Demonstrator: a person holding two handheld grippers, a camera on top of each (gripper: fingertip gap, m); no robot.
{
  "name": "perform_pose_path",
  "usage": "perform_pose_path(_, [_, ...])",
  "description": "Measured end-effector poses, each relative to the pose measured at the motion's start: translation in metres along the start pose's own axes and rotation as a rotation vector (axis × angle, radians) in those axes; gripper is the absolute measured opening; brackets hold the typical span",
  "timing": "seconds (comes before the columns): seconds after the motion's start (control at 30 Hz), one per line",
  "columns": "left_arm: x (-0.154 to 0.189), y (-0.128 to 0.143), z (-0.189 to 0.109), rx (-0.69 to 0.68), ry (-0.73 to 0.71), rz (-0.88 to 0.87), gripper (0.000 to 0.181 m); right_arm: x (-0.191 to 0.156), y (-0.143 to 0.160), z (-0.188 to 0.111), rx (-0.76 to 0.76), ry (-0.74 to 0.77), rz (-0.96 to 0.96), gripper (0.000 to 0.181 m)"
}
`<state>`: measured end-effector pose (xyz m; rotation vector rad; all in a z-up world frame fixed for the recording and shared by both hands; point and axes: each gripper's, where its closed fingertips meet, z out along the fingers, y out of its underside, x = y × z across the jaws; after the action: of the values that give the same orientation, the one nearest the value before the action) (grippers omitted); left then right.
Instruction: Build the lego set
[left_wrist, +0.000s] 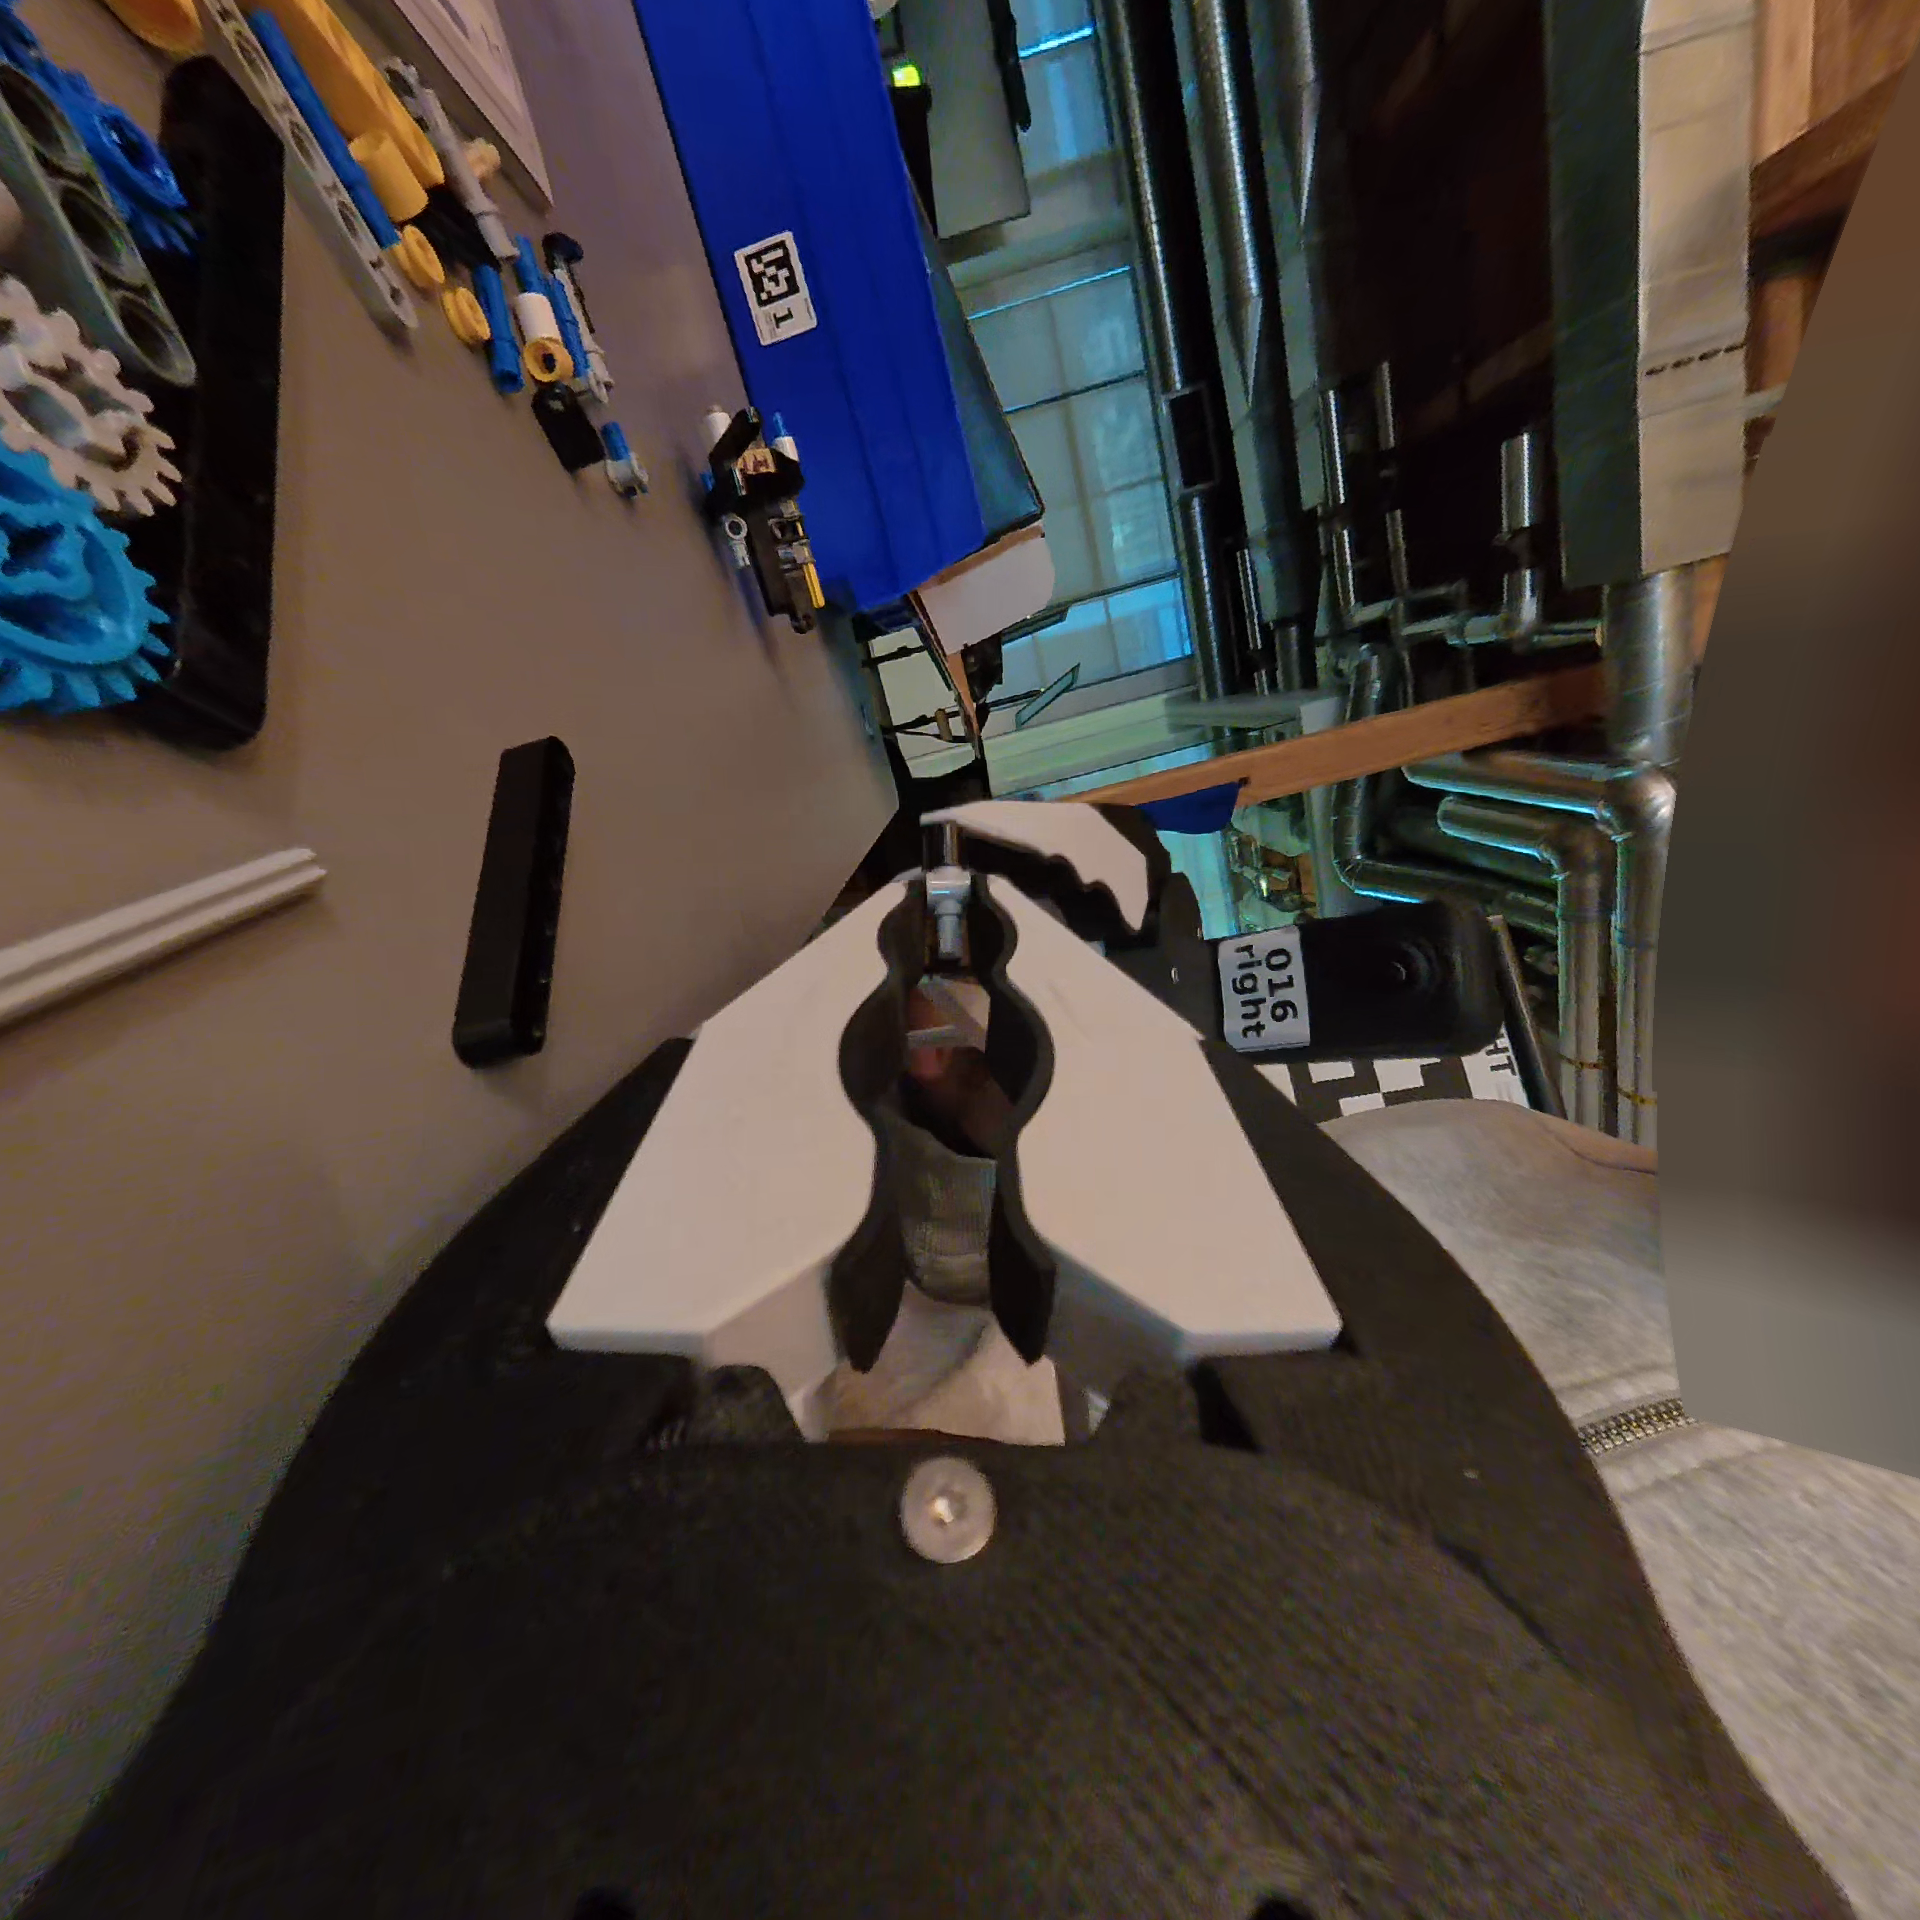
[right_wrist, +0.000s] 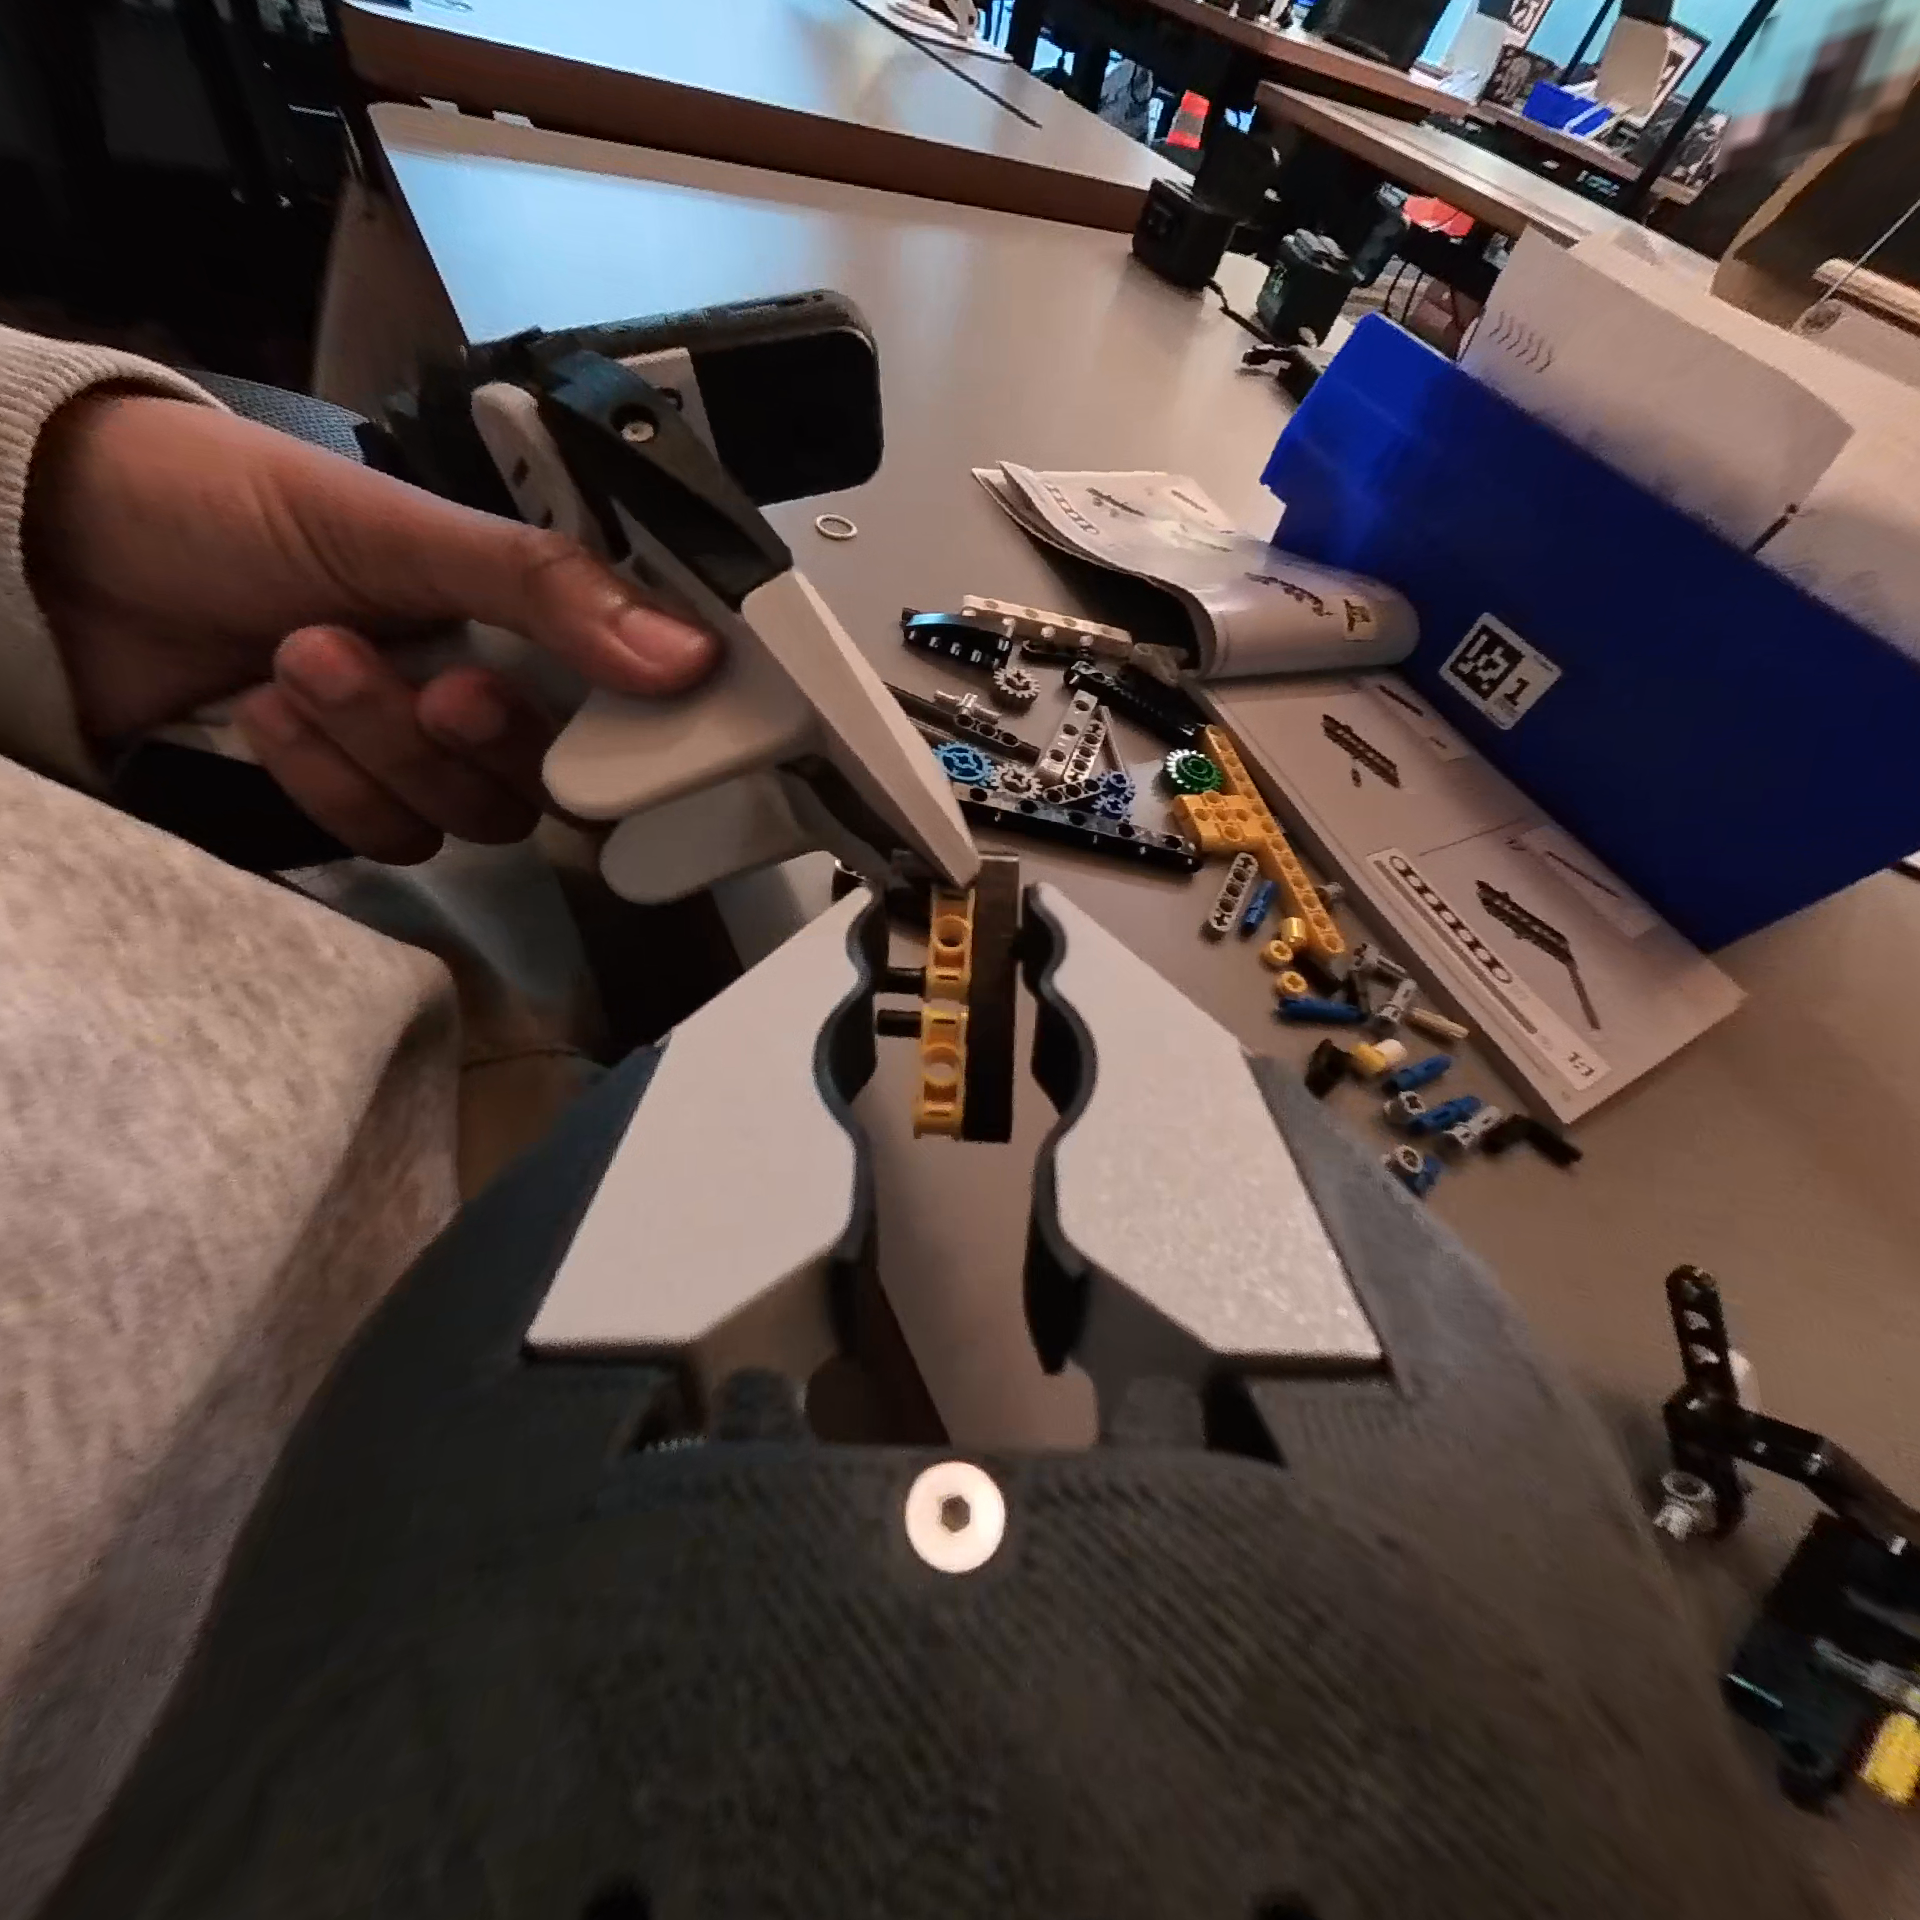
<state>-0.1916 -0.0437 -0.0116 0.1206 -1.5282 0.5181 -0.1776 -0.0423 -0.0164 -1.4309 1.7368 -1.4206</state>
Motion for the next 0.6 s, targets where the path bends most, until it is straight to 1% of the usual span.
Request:
perform_pose_path(0.13, [-0.003, 0.001, 0.000, -0.010, -0.029, 0.023, 0.005, -0.002, 0.004, 0.001, -0.037, -0.001, -0.035, 0.022])
perform_pose_path(0.33, [-0.006, 0.005, 0.002, -0.035, -0.058, 0.059, 0.005, -0.002, 0.007, -0.001, -0.078, -0.028, -0.010, 0.022])
perform_pose_path(0.53, [-0.007, -0.003, -0.003, 0.016, -0.033, 0.018, 0.004, 0.001, 0.003, 0.007, -0.056, 0.053, -0.047, 0.023])
perform_pose_path(0.57, [-0.007, -0.005, -0.004, 0.025, -0.037, 0.020, 0.005, 0.002, 0.004, 0.007, -0.060, 0.065, -0.061, 0.039])
perform_pose_path(0.6, [-0.007, -0.007, -0.005, 0.037, -0.040, 0.021, 0.005, 0.003, 0.004, 0.007, -0.065, 0.076, -0.068, 0.042])
